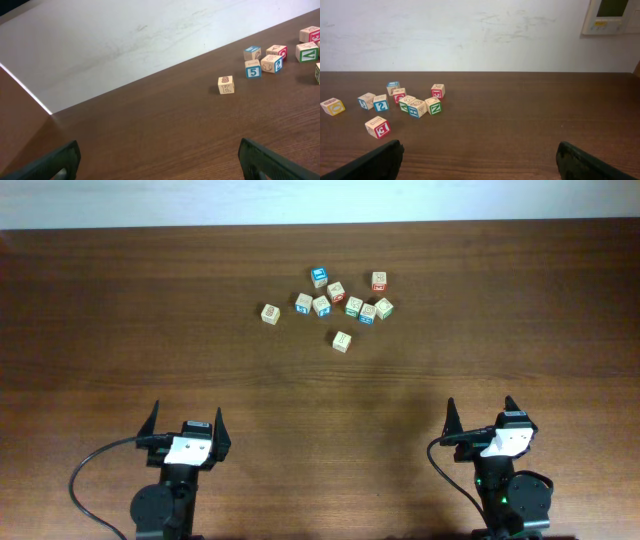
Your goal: Rotate 3 blocks
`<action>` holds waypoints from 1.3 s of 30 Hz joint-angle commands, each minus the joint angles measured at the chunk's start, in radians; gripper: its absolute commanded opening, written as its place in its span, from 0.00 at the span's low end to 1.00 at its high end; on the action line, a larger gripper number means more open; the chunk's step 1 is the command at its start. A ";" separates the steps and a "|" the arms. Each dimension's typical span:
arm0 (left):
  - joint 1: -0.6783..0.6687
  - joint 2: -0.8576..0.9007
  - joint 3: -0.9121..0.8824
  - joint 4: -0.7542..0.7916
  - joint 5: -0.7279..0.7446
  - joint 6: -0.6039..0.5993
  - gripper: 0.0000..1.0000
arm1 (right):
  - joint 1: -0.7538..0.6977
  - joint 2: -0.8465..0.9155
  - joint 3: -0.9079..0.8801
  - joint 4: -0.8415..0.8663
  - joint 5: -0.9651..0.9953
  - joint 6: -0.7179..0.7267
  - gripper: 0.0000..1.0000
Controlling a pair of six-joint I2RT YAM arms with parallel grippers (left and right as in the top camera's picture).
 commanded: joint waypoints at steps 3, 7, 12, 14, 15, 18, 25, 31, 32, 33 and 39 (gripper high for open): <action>0.008 -0.010 -0.006 -0.002 -0.006 0.016 0.99 | -0.007 -0.006 -0.009 -0.003 -0.002 -0.004 0.98; 0.008 -0.010 -0.006 -0.002 -0.006 0.016 0.99 | -0.007 -0.006 -0.009 -0.003 -0.002 -0.004 0.98; 0.008 -0.010 -0.006 -0.002 -0.007 0.016 0.99 | -0.007 -0.006 -0.009 -0.003 -0.002 -0.004 0.98; 0.008 -0.010 -0.006 -0.002 -0.006 0.016 0.99 | -0.007 -0.006 -0.009 -0.003 -0.002 -0.004 0.98; 0.008 -0.010 -0.006 -0.002 -0.006 0.016 0.99 | -0.007 -0.006 -0.009 -0.003 -0.002 -0.004 0.98; 0.008 -0.010 -0.006 -0.002 -0.006 0.016 0.99 | -0.007 -0.006 -0.009 -0.003 -0.002 -0.004 0.98; 0.008 -0.010 -0.004 0.018 0.215 0.007 0.99 | -0.007 -0.006 -0.009 0.001 -0.077 -0.003 0.98; 0.008 -0.009 -0.004 0.046 0.259 -0.112 0.99 | -0.007 -0.006 -0.009 0.005 -0.111 -0.003 0.98; 0.008 -0.007 -0.004 0.043 0.259 -0.159 0.99 | -0.007 -0.006 -0.009 0.008 -0.119 -0.003 0.98; 0.008 -0.003 -0.004 0.037 0.259 -0.182 0.99 | -0.007 -0.006 -0.009 0.012 -0.134 -0.003 0.98; 0.008 0.080 0.071 0.040 0.259 -0.240 0.99 | -0.007 -0.003 0.023 0.011 -0.172 -0.003 0.98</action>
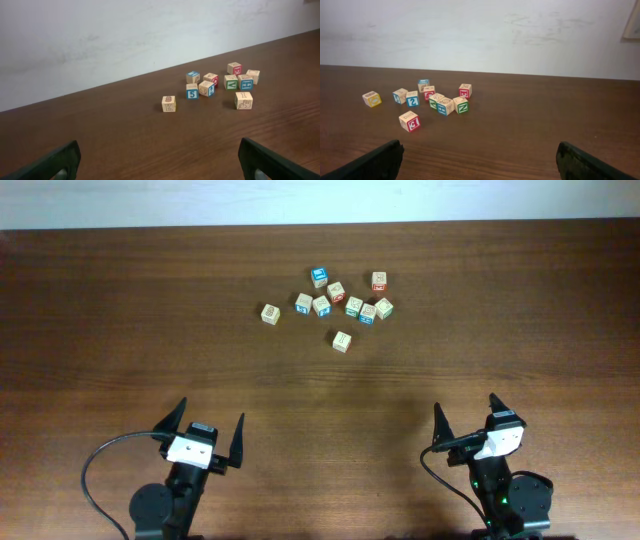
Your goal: Rotate 3 blocks
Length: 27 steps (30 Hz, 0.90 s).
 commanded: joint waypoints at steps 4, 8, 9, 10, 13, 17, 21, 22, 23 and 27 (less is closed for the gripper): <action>0.007 0.284 0.233 0.003 0.016 -0.031 0.99 | -0.007 0.031 0.112 -0.013 -0.058 -0.003 0.98; 0.006 0.570 0.467 -0.060 0.075 -0.031 0.99 | -0.007 0.213 0.235 -0.013 -0.126 -0.003 0.98; 0.007 0.639 0.543 -0.107 0.074 -0.031 0.99 | -0.007 0.301 0.288 -0.013 -0.158 -0.003 0.98; 0.007 0.681 0.591 -0.137 0.074 -0.031 0.99 | -0.007 0.356 0.321 -0.016 -0.173 -0.003 0.98; 0.006 0.811 0.720 -0.229 0.075 -0.031 0.99 | -0.007 0.583 0.505 -0.106 -0.230 -0.003 0.98; 0.006 1.039 0.940 -0.414 0.076 0.014 0.99 | -0.006 0.928 0.867 -0.382 -0.278 -0.004 0.98; 0.006 1.336 1.261 -0.693 0.071 0.015 0.99 | -0.006 1.302 1.285 -0.692 -0.298 -0.003 0.98; 0.003 1.394 1.328 -0.751 0.071 0.015 0.99 | -0.005 1.367 1.358 -0.733 -0.301 -0.004 0.98; -0.001 1.459 1.402 -0.804 0.067 0.014 0.99 | 0.003 1.471 1.465 -0.789 -0.300 -0.008 0.98; -0.003 1.500 1.435 -0.803 0.066 0.014 0.99 | 0.064 1.753 1.666 -0.837 -0.298 -0.097 0.98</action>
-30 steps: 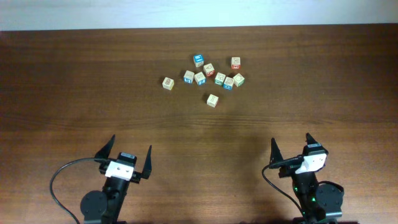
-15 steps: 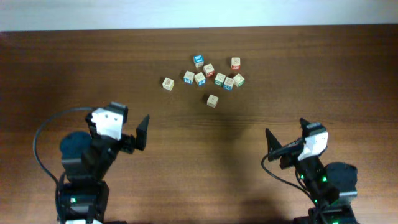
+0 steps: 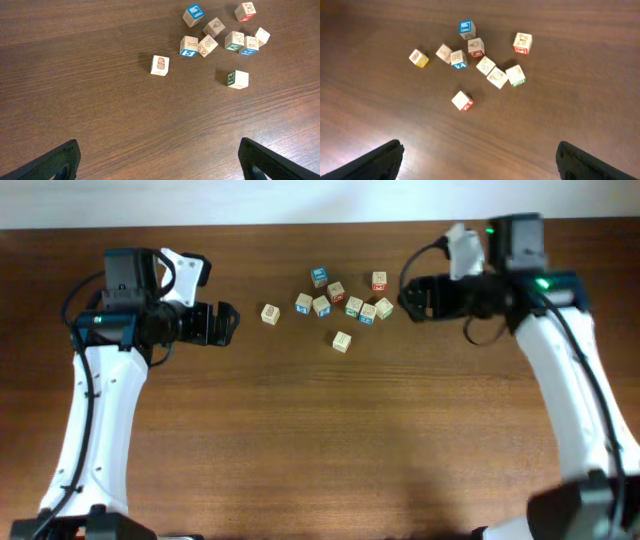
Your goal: Rotate 3 blocks
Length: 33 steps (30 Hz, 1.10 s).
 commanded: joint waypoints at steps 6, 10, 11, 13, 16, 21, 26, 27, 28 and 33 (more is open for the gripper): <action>-0.004 0.004 0.028 -0.004 0.004 0.010 0.99 | 0.033 0.343 0.043 0.216 0.131 -0.172 0.91; -0.004 0.004 0.028 -0.006 0.005 0.008 0.99 | 0.035 0.455 0.043 0.263 0.183 -0.201 0.77; -0.004 0.004 0.028 -0.006 0.004 -0.006 0.99 | 0.043 0.476 0.043 0.280 0.183 -0.201 0.72; -0.004 0.004 0.028 -0.006 0.004 -0.006 0.99 | 0.058 0.502 0.041 0.314 0.188 -0.201 0.67; -0.004 0.004 0.028 -0.006 0.004 -0.006 0.99 | 0.066 0.538 0.040 0.351 0.187 -0.201 0.60; -0.004 0.004 0.028 -0.006 0.005 -0.006 0.99 | 0.073 0.575 0.039 0.431 0.187 -0.200 0.49; -0.004 0.004 0.028 -0.009 0.004 -0.005 0.99 | 0.073 0.602 0.039 0.435 0.187 -0.135 0.32; -0.004 0.004 0.028 -0.009 0.004 -0.006 0.99 | 0.073 0.597 0.039 0.432 0.187 -0.068 0.30; -0.004 0.004 0.028 -0.009 0.004 -0.005 0.99 | 0.072 0.586 0.040 0.415 0.187 -0.023 0.29; -0.004 0.004 0.028 -0.009 0.004 -0.005 0.99 | 0.076 0.438 0.041 0.100 0.183 0.208 0.22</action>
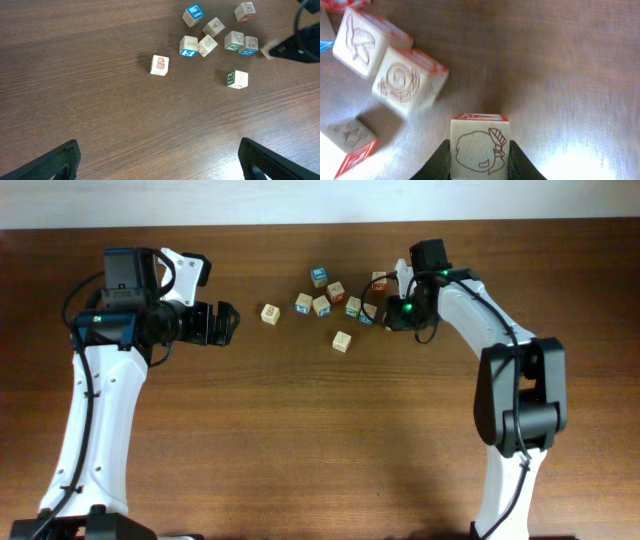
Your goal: Rotate 3 blocks
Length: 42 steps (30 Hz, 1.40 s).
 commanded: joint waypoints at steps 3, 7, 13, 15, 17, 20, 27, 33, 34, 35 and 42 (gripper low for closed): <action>-0.004 0.002 0.022 -0.002 0.004 -0.005 0.99 | 0.064 -0.090 0.002 -0.336 0.002 0.102 0.22; -0.004 0.002 0.021 -0.002 0.004 -0.005 0.99 | 0.171 -0.090 -0.024 -0.474 0.057 0.129 0.24; -0.004 0.002 0.021 -0.002 0.004 -0.005 0.99 | 0.182 -0.090 -0.079 -0.422 0.102 0.180 0.32; -0.004 0.002 0.021 -0.002 0.004 -0.005 0.99 | 0.182 -0.090 -0.040 -0.424 0.102 0.172 0.46; -0.004 0.002 0.021 -0.002 0.004 -0.005 0.99 | 0.182 -0.090 0.031 -0.428 0.102 0.158 0.63; -0.004 0.002 0.021 -0.002 0.004 -0.005 0.99 | 0.185 -0.090 0.122 -0.333 0.068 0.152 0.70; -0.004 0.002 0.021 -0.002 0.004 -0.005 0.99 | 0.359 0.023 0.097 -0.035 0.306 0.694 0.60; -0.004 0.002 0.021 -0.002 0.004 -0.005 0.99 | 0.378 0.051 0.097 -0.048 0.394 0.697 0.57; -0.004 0.002 0.021 -0.002 0.004 -0.005 0.99 | 0.378 0.051 0.097 -0.047 0.394 0.697 0.57; -0.004 0.002 0.021 -0.002 0.004 -0.005 0.99 | 0.379 0.055 0.097 -0.047 0.395 0.697 0.56; -0.004 0.002 0.021 -0.002 0.004 -0.005 0.99 | 0.379 0.088 0.097 -0.055 0.366 0.681 0.33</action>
